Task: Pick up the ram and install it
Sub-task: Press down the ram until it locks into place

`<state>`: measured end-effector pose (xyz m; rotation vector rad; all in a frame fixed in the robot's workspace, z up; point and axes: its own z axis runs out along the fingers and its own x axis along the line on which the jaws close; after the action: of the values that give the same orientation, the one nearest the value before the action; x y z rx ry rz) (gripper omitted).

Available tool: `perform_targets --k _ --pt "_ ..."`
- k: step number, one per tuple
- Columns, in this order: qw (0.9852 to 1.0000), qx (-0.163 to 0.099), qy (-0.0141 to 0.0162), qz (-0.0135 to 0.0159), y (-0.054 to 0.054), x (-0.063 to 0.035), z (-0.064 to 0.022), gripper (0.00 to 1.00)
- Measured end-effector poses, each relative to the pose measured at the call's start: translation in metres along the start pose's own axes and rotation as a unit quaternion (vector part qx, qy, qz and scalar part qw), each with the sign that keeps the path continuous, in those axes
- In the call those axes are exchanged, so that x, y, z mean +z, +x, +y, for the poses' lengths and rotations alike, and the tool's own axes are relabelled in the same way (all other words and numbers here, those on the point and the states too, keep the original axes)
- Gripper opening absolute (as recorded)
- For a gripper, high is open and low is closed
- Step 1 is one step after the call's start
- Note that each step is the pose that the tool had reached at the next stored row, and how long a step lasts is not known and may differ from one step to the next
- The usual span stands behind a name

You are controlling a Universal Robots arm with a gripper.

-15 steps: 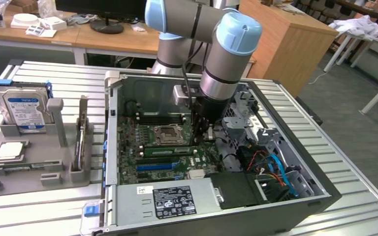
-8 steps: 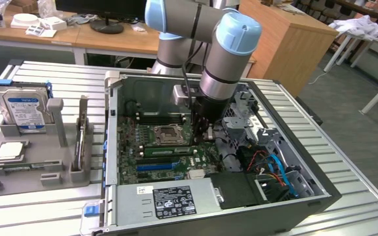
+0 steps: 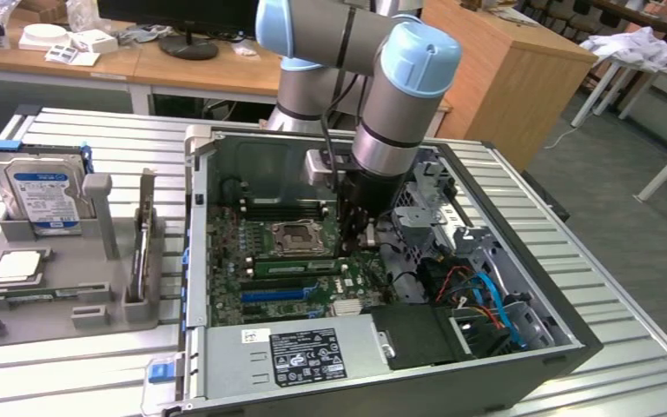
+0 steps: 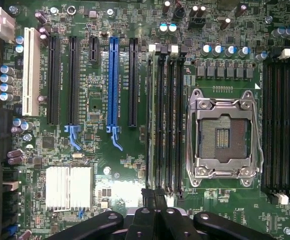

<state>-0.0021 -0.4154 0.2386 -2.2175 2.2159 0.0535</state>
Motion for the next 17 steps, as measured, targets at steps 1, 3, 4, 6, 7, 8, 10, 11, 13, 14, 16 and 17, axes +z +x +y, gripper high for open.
perform_targets --k 1,3,4,6,7,8,10,11,13,14,16,17 --pt "1.0 0.0 0.0 0.0001 0.0001 0.0007 0.0 0.11" --pt "1.0 0.0 0.0 0.0001 0.0002 0.0021 0.0 0.11" --pt "1.0 0.0 0.0 0.0001 0.0002 0.0028 0.0 0.11" --pt "1.0 0.0 -0.0001 0.0001 0.0002 0.0041 0.0 0.11" --pt "1.0 0.0 0.0 0.0002 0.0003 0.0045 -0.0001 0.11" --pt "1.0 0.0 -0.0001 0.0002 0.0003 0.0047 0.0 0.11" --pt "1.0 0.0 -0.0001 0.0003 0.0003 0.0049 0.0 0.11" --pt "1.0 0.0 -0.0001 0.0002 0.0003 0.005 -0.0001 0.11" --pt "1.0 0.0 -0.0001 0.0002 0.0003 0.0052 -0.0001 0.11" --pt "1.0 0.0 0.0 0.0 0.0002 0.0058 -0.0001 0.11" --pt "1.0 0.0 -0.0001 0.0002 0.0003 0.0064 -0.0001 0.11" --pt "1.0 0.0 -0.0001 0.0002 0.0003 0.0064 -0.0001 0.11"
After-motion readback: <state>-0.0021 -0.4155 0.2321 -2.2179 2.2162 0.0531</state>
